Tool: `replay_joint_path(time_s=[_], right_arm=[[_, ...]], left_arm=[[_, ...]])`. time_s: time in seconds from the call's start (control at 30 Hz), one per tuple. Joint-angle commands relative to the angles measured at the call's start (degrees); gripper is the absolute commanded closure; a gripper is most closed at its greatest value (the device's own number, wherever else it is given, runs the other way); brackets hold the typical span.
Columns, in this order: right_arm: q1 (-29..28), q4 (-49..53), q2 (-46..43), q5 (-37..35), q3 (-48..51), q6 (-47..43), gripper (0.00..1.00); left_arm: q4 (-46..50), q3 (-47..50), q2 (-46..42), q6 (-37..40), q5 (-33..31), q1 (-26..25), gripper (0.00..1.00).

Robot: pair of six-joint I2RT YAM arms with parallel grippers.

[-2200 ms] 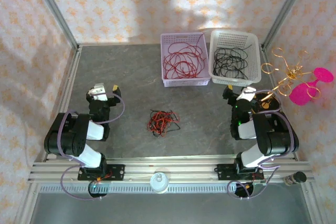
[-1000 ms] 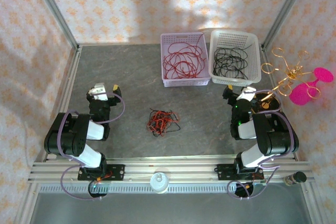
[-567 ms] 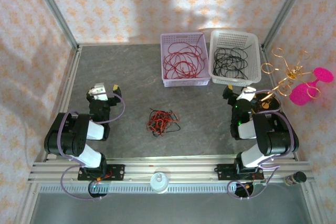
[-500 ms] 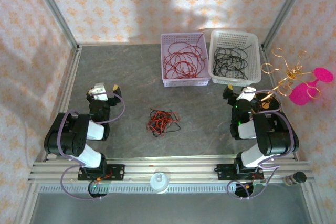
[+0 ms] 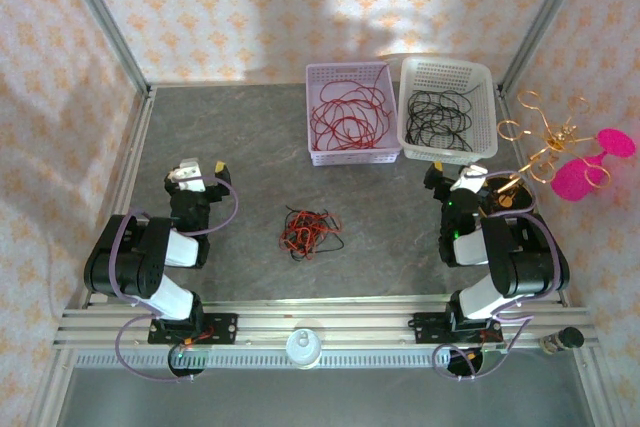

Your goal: Untangle the cables

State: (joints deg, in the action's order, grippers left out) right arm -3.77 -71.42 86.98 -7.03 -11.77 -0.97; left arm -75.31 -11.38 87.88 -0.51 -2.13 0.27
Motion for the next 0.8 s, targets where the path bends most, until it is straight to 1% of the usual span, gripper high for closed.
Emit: replay_joint_path(time_s=[0.0, 0.03, 0.07, 0.1, 0.17, 0.23, 0.3, 0.4, 0.43, 0.57, 0.63, 0.77], right_arm=[[-2.0, -1.2, -4.2, -1.1, 1.2, -3.0, 0.00], [-3.0, 2.2, -6.9, -3.8, 0.6, -2.9, 0.00], [-3.5, 7.9, -9.9, -5.2, -0.8, -2.1, 0.00], [-3.7, 12.8, -12.3, -5.5, -2.2, -0.5, 0.00], [-3.7, 21.2, -16.4, -4.5, -4.3, 3.3, 0.00], [-4.5, 24.7, -18.9, -3.5, -5.1, 4.3, 0.02], [-5.1, 28.5, -21.4, -3.5, -6.3, 5.5, 0.02], [-5.1, 39.7, -22.1, -3.5, -11.0, 10.4, 0.02], [-5.1, 42.4, -21.9, -2.0, -12.4, 11.5, 0.02], [-5.1, 47.6, -21.8, 9.9, -15.4, 13.6, 0.02], [-6.0, 50.5, -22.2, 14.2, -16.8, 15.0, 0.02], [-9.6, 55.9, -23.3, 19.1, -18.5, 16.5, 0.02]], left_arm=[[-2.0, 1.9, -4.4, 1.8, -7.4, -3.8, 0.00], [0.9, 1.4, -6.5, 2.2, -11.7, -5.3, 0.01], [5.4, 0.2, -8.7, 1.7, -15.0, -6.6, 0.01], [10.2, -1.0, -11.0, 0.5, -16.1, -6.9, 0.01], [18.0, -3.1, -14.5, -2.7, -17.1, -7.0, 0.01], [20.3, -3.4, -16.9, -4.5, -17.7, -7.1, 0.01], [22.2, -3.5, -19.5, -5.0, -16.7, -7.1, 0.01], [31.7, -5.9, -23.8, -8.7, -14.9, -7.1, 0.01], [35.3, -7.1, -24.9, -10.3, -14.2, -7.1, 0.01], [41.3, -8.7, -25.9, -16.2, -7.8, -5.9, 0.01], [44.7, -9.6, -25.9, -16.9, -1.7, -6.1, 0.01], [49.4, -10.3, -26.6, -20.2, 5.7, -8.8, 0.01]])
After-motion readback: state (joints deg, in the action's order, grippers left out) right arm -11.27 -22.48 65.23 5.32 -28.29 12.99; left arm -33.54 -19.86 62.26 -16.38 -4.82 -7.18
